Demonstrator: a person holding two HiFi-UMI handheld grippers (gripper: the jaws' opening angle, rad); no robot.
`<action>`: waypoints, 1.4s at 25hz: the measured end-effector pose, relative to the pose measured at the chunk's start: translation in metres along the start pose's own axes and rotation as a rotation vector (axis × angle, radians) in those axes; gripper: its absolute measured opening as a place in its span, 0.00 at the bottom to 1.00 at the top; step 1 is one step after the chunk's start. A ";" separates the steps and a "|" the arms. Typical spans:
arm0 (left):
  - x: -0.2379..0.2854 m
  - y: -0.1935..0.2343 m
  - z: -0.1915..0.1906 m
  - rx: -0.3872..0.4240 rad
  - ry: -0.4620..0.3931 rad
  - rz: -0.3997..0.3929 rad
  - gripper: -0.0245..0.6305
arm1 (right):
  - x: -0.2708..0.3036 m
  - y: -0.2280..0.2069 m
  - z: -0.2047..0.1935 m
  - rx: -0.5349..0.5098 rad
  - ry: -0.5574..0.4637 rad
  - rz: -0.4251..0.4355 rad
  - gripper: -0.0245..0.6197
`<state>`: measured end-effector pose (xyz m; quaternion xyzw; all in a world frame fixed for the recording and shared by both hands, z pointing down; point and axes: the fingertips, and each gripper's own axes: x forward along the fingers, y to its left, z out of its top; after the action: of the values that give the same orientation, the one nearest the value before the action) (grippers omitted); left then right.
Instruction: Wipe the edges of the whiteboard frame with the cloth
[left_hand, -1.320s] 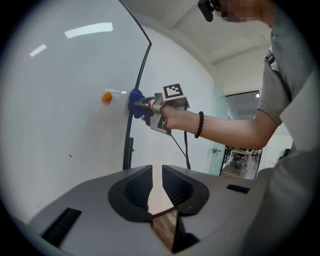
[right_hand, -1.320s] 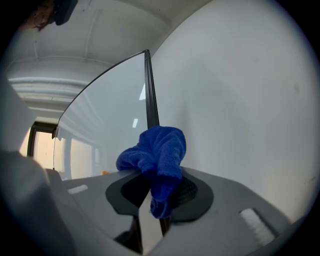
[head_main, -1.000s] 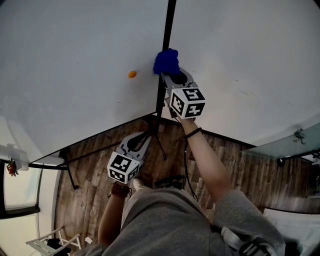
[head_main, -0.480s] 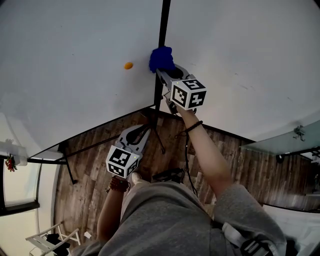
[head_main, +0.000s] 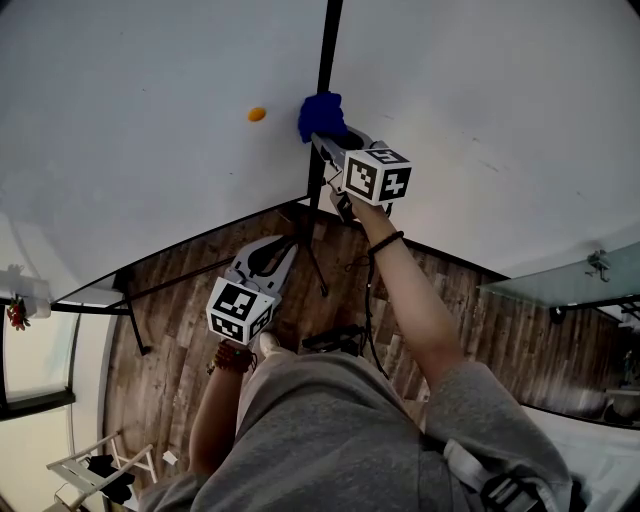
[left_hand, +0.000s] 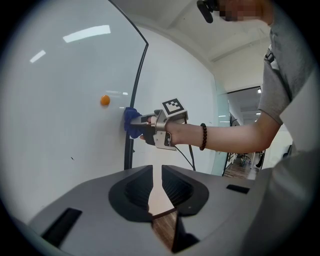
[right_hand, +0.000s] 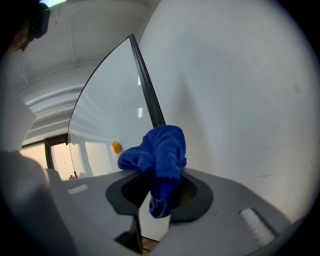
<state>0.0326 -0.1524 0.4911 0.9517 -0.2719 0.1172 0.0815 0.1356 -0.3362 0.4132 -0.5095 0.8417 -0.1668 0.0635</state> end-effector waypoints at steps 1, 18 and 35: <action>0.000 0.000 0.000 -0.002 0.000 0.002 0.13 | 0.000 -0.002 -0.003 0.013 0.005 0.000 0.20; -0.006 0.006 -0.010 -0.012 0.011 0.032 0.13 | 0.003 -0.024 -0.025 0.085 0.033 -0.015 0.20; -0.001 0.001 -0.012 -0.007 0.033 0.012 0.13 | 0.001 -0.027 -0.045 0.233 0.039 0.023 0.20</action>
<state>0.0285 -0.1499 0.5028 0.9476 -0.2768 0.1327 0.0885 0.1451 -0.3385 0.4649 -0.4858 0.8234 -0.2727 0.1077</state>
